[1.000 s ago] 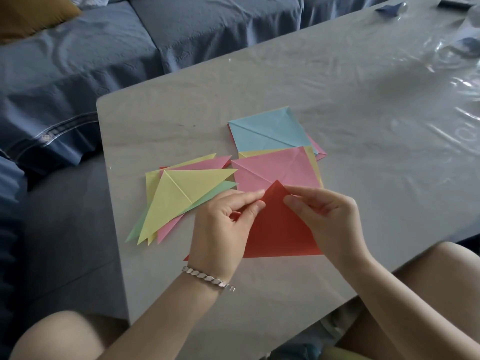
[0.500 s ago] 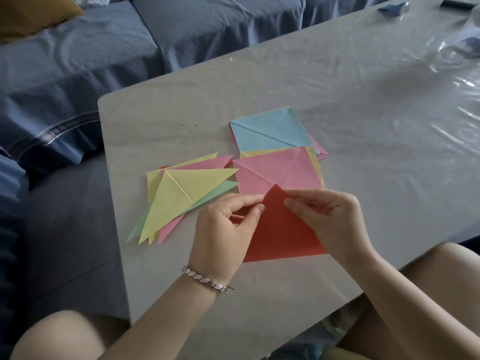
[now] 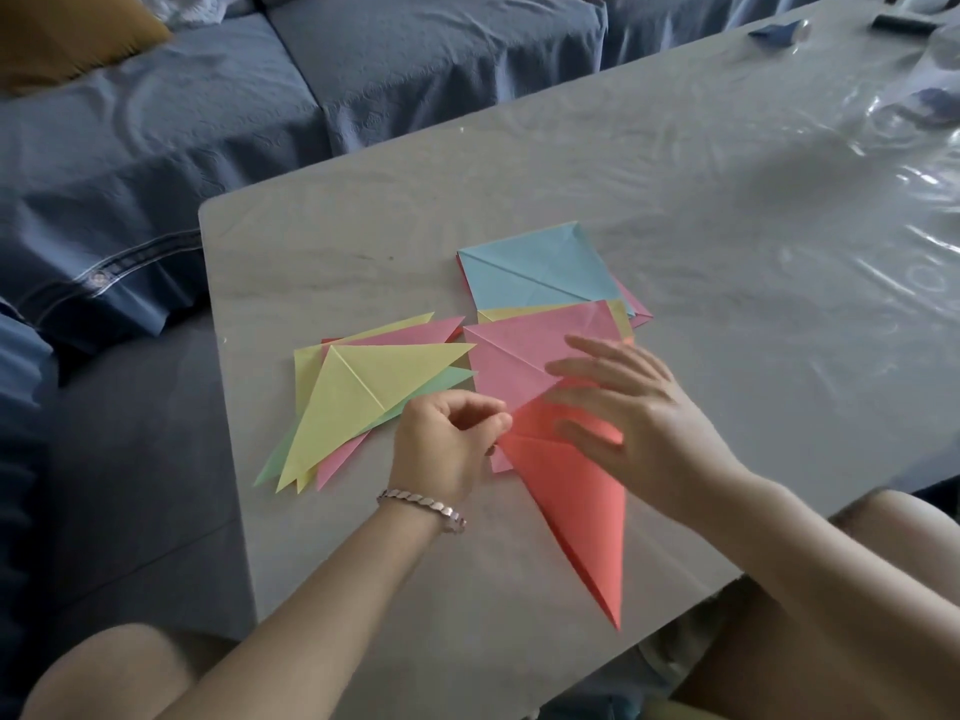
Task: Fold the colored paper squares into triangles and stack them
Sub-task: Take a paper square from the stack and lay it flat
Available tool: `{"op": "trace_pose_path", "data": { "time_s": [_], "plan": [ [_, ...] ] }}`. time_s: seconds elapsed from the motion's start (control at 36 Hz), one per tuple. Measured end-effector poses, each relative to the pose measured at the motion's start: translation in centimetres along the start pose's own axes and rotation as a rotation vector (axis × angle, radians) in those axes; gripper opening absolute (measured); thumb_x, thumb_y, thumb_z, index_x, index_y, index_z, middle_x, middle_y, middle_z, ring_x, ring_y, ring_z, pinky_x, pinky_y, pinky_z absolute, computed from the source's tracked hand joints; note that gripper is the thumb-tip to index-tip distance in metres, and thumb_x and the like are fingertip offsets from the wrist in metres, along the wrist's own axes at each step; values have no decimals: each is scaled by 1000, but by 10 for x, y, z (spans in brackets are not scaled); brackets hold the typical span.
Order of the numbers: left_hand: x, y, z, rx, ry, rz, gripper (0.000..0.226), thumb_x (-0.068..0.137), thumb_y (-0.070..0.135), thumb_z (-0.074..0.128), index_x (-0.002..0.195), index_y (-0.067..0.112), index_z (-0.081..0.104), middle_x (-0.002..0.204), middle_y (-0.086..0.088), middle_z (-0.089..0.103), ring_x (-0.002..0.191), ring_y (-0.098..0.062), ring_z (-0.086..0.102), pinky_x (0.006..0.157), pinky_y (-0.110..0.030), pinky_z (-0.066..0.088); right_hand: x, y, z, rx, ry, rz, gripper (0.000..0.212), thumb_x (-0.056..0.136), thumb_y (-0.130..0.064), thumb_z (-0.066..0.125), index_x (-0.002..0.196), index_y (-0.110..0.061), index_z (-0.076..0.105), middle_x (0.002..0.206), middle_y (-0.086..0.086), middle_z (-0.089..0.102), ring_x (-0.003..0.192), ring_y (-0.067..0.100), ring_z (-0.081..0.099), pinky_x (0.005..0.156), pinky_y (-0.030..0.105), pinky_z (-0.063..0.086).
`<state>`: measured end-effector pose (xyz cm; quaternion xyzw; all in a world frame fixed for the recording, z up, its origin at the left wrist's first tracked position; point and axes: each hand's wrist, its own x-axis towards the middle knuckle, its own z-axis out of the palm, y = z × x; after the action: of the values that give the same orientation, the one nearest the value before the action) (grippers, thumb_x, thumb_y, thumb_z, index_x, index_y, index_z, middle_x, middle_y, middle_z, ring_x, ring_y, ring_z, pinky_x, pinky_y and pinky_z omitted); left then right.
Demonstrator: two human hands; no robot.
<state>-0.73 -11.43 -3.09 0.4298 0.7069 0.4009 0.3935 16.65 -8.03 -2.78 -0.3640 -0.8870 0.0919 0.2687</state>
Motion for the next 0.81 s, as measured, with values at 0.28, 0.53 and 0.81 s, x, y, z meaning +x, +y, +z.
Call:
{"op": "trace_pose_path", "data": {
  "time_s": [0.28, 0.53, 0.81],
  "plan": [
    [16, -39, -3, 334, 27, 123, 11, 80, 2, 66, 88, 5, 72, 73, 5, 62, 65, -2, 55, 61, 1, 37, -60, 7, 51, -89, -446, 130, 59, 95, -50, 21, 113, -19, 67, 124, -4, 61, 116, 10, 56, 92, 36, 50],
    [19, -50, 2, 493, -1, 184, 18, 85, 2, 59, 93, 10, 73, 85, -5, 61, 73, -14, 54, 65, -13, 35, -27, 44, 57, -242, -259, 280, 47, 87, -38, 40, 108, -8, 68, 117, 6, 66, 109, 26, 61, 92, 51, 44],
    [20, -50, 2, 523, 2, 195, 19, 86, 3, 57, 94, 10, 72, 87, -6, 60, 76, -15, 54, 65, -11, 32, 8, 56, 56, -211, -324, 420, 53, 94, -38, 47, 138, -9, 40, 150, 0, 32, 140, 19, 23, 111, 35, 19]
  ]
}}
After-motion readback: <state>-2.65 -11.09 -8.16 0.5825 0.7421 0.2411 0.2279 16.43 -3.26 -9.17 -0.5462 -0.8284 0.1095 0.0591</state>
